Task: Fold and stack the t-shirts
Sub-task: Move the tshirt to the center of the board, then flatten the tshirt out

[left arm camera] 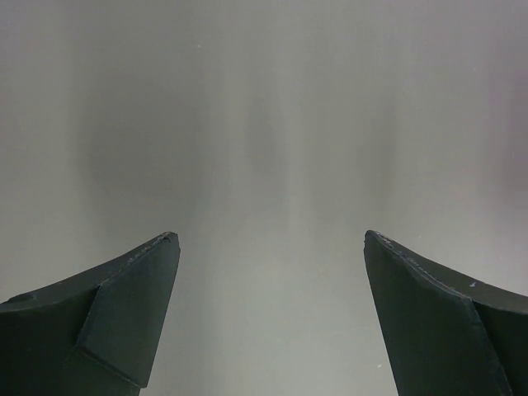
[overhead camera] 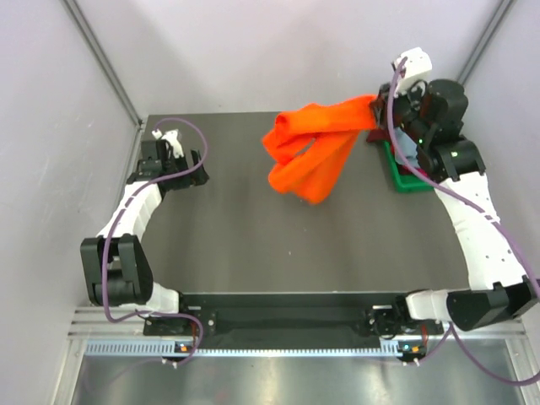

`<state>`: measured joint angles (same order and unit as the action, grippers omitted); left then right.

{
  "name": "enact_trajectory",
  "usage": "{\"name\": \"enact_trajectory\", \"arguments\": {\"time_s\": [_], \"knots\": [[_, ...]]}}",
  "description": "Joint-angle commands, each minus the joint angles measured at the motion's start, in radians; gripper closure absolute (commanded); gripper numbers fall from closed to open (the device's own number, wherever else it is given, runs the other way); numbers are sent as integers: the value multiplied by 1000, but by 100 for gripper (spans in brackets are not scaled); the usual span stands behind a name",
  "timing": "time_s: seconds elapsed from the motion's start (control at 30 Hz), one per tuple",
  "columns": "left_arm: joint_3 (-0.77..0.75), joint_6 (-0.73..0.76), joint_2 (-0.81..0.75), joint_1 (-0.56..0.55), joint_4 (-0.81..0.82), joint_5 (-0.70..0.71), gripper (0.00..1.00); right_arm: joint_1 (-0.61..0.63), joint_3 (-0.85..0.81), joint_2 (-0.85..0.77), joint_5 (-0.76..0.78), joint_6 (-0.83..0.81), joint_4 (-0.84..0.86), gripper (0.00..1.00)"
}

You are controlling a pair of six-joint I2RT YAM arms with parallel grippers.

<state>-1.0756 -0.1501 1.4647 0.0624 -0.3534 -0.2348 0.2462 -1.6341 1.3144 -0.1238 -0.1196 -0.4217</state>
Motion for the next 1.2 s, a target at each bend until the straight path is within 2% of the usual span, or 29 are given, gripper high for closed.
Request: {"name": "enact_trajectory", "arguments": {"time_s": [0.0, 0.07, 0.1, 0.2, 0.3, 0.4, 0.57, 0.67, 0.73, 0.87, 1.0, 1.17], "knots": [[-14, -49, -18, -3, 60, 41, 1, -99, 167, 35, 149, 20, -16, 28], [6, -52, -26, -3, 64, 49, 1, -148, 267, 58, 216, 23, -17, 6], [14, -52, -35, -1, 64, 52, 1, -156, 302, 62, 217, 34, -20, 0], [48, -65, -59, -3, 65, 29, 1, -116, 431, 4, 32, -53, -44, 0], [75, -43, -90, 2, 56, -92, 1, 25, 546, -59, 19, -196, -71, 0], [132, -55, -112, 1, 63, -146, 1, 119, 586, -76, -11, -268, -92, 0], [178, -56, -77, -3, 74, -150, 5, 188, 554, -21, -65, -246, -49, 0], [126, -30, 1, -3, 54, -146, 7, 223, 482, 99, -10, -273, 0, 0], [67, -19, 35, -4, 44, -153, 8, 231, 383, 175, -2, -284, -2, 0], [-12, 30, 118, -4, 16, -175, 11, 229, 162, 427, -3, -281, -46, 0], [-73, 113, 166, -25, -28, -189, 15, 232, -45, 580, -49, -232, -40, 0], [-190, 211, 229, -59, -88, -158, 18, 249, -181, 730, -66, -235, -63, 0]]}}
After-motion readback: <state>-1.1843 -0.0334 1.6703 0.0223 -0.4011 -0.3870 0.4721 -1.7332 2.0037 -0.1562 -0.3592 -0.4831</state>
